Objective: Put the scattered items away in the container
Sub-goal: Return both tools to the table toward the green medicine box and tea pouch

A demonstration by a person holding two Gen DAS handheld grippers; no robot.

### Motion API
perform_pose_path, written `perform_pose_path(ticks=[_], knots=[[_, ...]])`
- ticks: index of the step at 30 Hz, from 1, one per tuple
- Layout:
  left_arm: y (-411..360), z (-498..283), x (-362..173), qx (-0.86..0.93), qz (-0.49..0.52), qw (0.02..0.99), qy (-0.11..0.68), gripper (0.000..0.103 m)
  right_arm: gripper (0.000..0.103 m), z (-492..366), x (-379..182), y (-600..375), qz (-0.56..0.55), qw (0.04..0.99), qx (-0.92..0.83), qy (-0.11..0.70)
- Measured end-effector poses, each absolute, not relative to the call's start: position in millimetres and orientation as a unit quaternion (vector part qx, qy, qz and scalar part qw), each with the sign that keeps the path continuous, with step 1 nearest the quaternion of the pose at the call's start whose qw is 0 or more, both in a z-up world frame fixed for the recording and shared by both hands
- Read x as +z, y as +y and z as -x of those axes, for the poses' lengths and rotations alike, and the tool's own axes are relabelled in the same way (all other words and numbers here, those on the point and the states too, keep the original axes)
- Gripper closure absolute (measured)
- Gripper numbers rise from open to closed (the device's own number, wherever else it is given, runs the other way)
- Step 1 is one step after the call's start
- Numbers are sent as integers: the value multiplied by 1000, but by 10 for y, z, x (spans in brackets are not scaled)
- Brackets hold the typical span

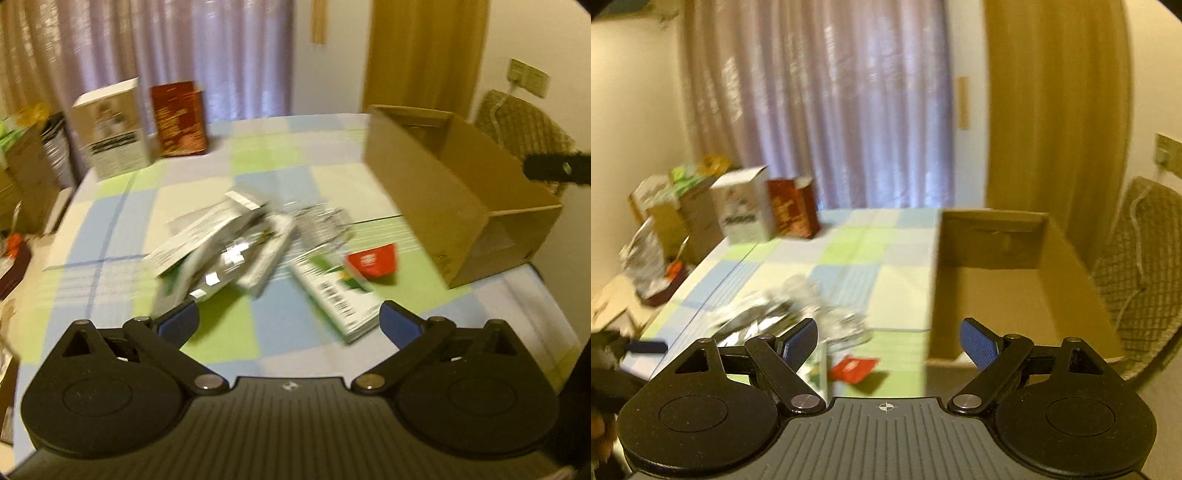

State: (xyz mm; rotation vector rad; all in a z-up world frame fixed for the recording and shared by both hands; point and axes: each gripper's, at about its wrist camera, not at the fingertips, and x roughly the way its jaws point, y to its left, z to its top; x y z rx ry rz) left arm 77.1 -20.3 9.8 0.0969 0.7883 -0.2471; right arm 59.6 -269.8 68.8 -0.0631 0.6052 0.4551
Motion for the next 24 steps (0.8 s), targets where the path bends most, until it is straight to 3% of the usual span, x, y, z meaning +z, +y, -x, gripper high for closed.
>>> perform_pose_path(ticks=[9,24], knots=[[252,-839,57,-93,-39,917,386,1,14,-386,256,-2067,80,899,272,335],[338,-1096,-250,-103,-71,908,400,1,14,-726,-372,-1781,90,871,267,403]])
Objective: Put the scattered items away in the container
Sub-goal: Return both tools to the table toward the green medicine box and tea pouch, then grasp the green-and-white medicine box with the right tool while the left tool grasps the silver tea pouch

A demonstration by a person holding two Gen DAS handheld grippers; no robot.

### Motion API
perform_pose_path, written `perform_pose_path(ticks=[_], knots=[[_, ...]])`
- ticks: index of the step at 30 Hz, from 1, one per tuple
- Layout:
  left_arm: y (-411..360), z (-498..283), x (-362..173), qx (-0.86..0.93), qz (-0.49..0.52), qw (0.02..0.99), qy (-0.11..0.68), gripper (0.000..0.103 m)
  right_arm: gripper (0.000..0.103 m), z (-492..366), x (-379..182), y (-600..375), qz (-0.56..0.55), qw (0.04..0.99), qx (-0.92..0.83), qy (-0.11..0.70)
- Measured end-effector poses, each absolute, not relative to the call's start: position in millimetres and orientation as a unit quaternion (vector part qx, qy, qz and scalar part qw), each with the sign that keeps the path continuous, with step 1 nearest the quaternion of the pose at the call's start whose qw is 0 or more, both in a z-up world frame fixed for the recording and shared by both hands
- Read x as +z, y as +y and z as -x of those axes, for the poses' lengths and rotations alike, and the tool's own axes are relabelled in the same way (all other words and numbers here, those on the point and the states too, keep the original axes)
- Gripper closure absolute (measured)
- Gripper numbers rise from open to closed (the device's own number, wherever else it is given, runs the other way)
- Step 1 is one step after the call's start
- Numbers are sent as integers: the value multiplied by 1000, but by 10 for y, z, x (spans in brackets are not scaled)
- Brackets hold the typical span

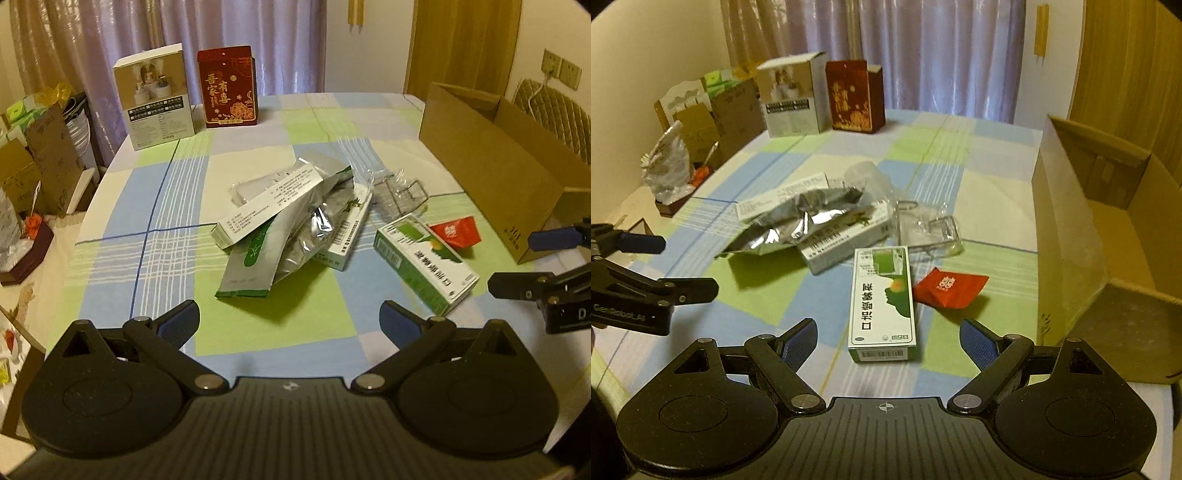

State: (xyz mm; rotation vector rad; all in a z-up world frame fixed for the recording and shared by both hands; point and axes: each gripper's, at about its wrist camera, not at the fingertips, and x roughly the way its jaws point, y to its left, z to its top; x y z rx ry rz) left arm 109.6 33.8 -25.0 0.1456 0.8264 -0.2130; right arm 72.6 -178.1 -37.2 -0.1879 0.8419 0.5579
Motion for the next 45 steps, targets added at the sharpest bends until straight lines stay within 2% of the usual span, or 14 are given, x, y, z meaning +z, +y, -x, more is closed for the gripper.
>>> perform_pose_path(ticks=[13,21,22,23,24,29,30,35,37,39,45], knots=[[197,-1394,-447,-163,-187,894,373,2,14,-1029,-682,-1597,94,855,280,427],[166,-1474,-536,-199,-217,887,355,9,14,-1208,-878,-1501,115,852,277,429],[169,-1488,-542,-202,-215,887,357,10,18,-1232,-900,-1490,118,851,277,430],[172,-1498,-545,-204,-214,886,357,11,33,-1255,-923,-1480,121,849,279,432],[172,-1512,-551,-205,-214,885,358,11,36,-1282,-950,-1461,125,844,281,439],[175,-1562,-570,-207,-210,885,361,13,37,-1340,-1013,-1425,132,840,278,446],[170,-1577,-573,-206,-210,885,361,14,45,-1349,-1023,-1430,131,839,278,448],[138,-1694,-619,-191,-205,883,376,39,45,-1331,-1029,-1452,130,837,282,451],[124,-1736,-638,-182,-208,884,377,42,45,-1325,-1028,-1459,130,837,282,451],[93,-1764,-672,-177,-221,881,378,50,45,-1316,-1025,-1478,128,836,281,453],[-39,-1784,-797,-170,-279,874,360,51,45,-1301,-1021,-1500,119,837,279,454]])
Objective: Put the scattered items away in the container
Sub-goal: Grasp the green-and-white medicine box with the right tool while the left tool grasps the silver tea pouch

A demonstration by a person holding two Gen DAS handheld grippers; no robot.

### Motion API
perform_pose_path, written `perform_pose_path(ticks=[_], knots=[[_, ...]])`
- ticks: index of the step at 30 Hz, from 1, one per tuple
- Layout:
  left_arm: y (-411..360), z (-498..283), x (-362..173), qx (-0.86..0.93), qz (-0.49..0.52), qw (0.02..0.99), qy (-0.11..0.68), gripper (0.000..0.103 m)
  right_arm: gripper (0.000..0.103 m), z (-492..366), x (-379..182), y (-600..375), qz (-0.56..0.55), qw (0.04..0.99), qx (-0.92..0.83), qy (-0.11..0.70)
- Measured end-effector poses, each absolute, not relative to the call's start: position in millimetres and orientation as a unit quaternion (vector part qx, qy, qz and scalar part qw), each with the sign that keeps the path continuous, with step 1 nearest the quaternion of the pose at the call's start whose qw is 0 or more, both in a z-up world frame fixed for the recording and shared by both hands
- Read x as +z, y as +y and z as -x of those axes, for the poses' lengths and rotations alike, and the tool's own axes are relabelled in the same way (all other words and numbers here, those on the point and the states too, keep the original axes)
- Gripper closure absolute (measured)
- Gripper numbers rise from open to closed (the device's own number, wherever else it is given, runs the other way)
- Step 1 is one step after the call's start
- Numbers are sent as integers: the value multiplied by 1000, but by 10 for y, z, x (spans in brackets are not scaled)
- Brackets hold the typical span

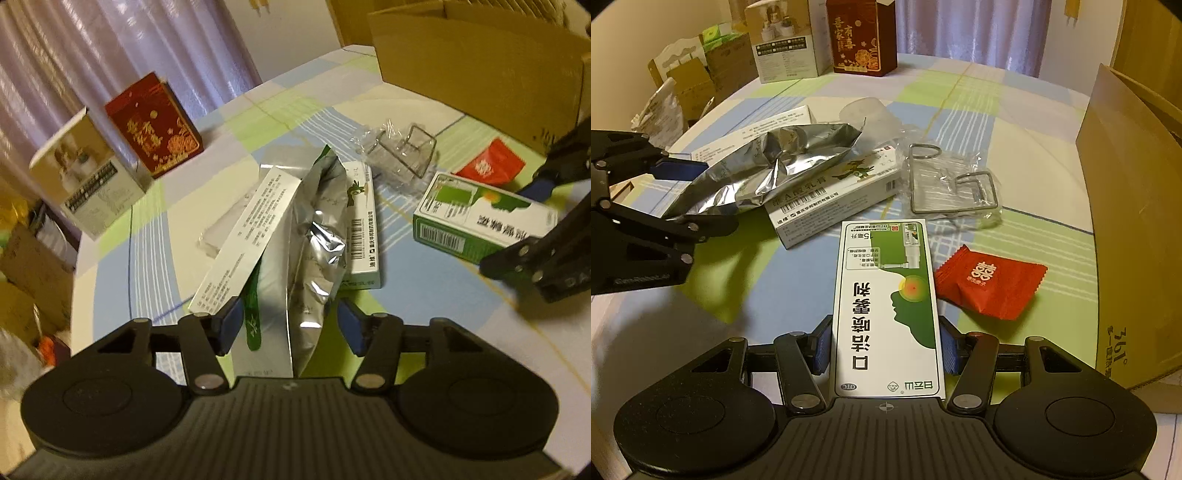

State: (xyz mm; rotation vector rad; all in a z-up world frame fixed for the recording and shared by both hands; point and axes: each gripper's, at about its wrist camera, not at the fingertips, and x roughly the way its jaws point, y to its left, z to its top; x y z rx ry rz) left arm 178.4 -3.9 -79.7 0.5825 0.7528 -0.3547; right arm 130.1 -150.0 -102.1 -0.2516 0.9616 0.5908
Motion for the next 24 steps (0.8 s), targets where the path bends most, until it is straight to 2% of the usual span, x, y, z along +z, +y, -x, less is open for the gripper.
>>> perform_pose_path(ticks=[6,8,16,23,24], knots=[[-122,-1796,-875,-167,-303,867,358,71,45,-1313,-1014,-1504,111,841,277,452],[-119,-1752,-849,-169,-295,868,363,74,45,-1289,-997,-1524,108,841,276,452],[-107,-1248,-689,-188,-195,873,405,75,45,-1019,-859,-1743,104,840,280,453],[-259,-750,-658,-209,-210,859,418,75,45,-751,-800,-2023,101,841,273,456],[-253,-735,-643,-205,-203,861,418,68,45,-734,-797,-2055,99,842,271,456]])
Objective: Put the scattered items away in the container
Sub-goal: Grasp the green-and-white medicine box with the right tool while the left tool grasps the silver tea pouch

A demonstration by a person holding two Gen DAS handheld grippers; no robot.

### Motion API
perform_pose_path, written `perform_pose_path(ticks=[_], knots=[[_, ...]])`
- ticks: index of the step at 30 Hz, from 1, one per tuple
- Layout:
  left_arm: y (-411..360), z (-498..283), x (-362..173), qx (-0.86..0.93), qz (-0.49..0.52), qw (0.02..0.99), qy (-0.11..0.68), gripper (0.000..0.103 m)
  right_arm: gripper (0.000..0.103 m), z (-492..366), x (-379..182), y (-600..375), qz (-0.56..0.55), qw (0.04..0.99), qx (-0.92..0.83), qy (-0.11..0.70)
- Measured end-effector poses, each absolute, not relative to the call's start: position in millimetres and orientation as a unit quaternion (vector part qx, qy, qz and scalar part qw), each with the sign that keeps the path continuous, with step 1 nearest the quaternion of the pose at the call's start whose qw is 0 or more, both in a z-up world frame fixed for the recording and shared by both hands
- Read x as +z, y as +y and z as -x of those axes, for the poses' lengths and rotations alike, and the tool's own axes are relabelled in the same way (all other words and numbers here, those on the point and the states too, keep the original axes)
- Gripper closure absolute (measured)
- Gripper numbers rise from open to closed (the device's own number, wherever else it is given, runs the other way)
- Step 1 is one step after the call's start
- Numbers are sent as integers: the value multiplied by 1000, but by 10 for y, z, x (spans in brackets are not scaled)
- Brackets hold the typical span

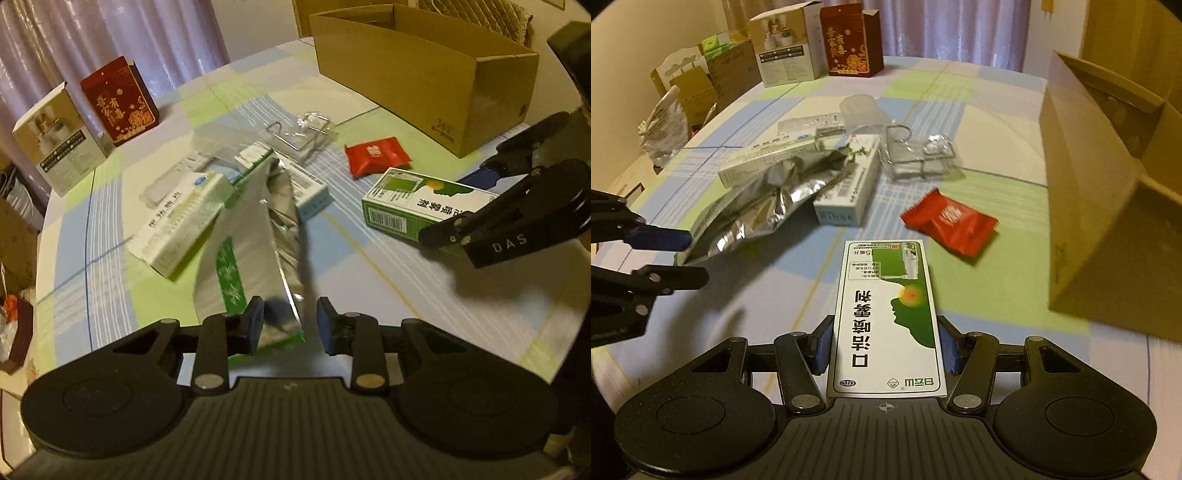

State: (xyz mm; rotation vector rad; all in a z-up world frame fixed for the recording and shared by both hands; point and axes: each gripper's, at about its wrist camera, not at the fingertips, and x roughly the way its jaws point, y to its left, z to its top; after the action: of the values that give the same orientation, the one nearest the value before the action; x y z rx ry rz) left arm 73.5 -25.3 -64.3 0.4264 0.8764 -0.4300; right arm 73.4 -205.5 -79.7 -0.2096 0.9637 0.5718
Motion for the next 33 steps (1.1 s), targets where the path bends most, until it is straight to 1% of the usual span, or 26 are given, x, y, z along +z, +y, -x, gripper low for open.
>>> perform_pose_path(ticks=[1,3,7,8,9,16,22,24,27,29,32,33], knots=[[-242,-733,-618,-201,-195,865,417,64,45,-724,-791,-2079,97,843,269,457],[-209,-778,-554,-190,-178,874,410,41,45,-714,-780,-2095,96,843,267,457],[-124,-1059,-425,-176,-141,882,413,33,45,-719,-782,-2083,108,841,271,456],[-99,-1157,-409,-174,-131,881,420,27,45,-734,-791,-2072,111,839,273,457],[-80,-1255,-403,-172,-125,879,427,25,45,-740,-797,-2065,113,839,274,457],[60,-1884,-551,-179,-44,854,486,25,45,-790,-901,-2080,116,839,271,457],[75,-2092,-769,-195,-33,835,513,25,45,-821,-944,-2120,114,840,269,457],[87,-2144,-855,-204,-21,825,526,23,45,-827,-945,-2118,117,841,269,455],[57,-2163,-936,-216,-19,816,535,23,45,-847,-948,-2100,120,842,269,452],[14,-2143,-956,-221,-24,813,538,25,45,-865,-948,-2080,121,841,270,453],[-54,-2046,-935,-232,-41,812,534,37,45,-878,-935,-2074,119,840,270,455],[-78,-1994,-917,-234,-51,813,531,39,45,-873,-928,-2076,119,840,271,455]])
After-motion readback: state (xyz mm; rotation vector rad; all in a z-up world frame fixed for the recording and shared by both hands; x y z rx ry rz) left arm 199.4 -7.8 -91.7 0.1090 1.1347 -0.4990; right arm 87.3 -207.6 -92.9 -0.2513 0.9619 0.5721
